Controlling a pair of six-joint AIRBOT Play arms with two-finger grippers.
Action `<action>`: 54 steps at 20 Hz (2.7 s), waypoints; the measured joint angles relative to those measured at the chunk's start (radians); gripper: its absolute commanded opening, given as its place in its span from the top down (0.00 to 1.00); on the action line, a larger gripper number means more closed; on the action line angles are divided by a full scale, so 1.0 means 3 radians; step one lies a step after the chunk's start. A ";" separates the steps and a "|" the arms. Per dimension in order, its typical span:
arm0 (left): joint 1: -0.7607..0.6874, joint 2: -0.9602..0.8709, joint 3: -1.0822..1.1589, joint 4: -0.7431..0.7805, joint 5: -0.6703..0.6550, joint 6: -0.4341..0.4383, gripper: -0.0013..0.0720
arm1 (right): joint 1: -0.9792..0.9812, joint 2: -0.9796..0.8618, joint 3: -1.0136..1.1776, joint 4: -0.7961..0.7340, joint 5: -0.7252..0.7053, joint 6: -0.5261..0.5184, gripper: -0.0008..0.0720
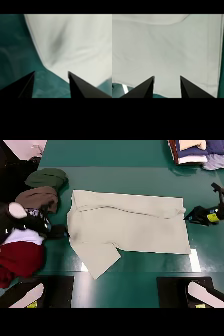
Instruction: Fold the shirts.
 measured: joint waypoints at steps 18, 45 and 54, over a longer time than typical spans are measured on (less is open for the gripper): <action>-0.0598 0.0455 -0.1114 -0.0804 0.1036 -0.0099 0.95 | -0.0189 0.0426 -0.0254 -0.0056 0.0151 -0.0106 0.46; -0.0623 0.0656 -0.0656 -0.0473 0.0448 0.0037 0.96 | -0.0937 0.0141 -0.1198 -0.0505 -0.0023 -0.0282 0.96; -0.0626 0.1738 -0.0540 -0.0095 -0.0800 -0.0523 0.95 | -0.0861 0.1289 -0.1153 -0.1134 0.0704 -0.0136 0.97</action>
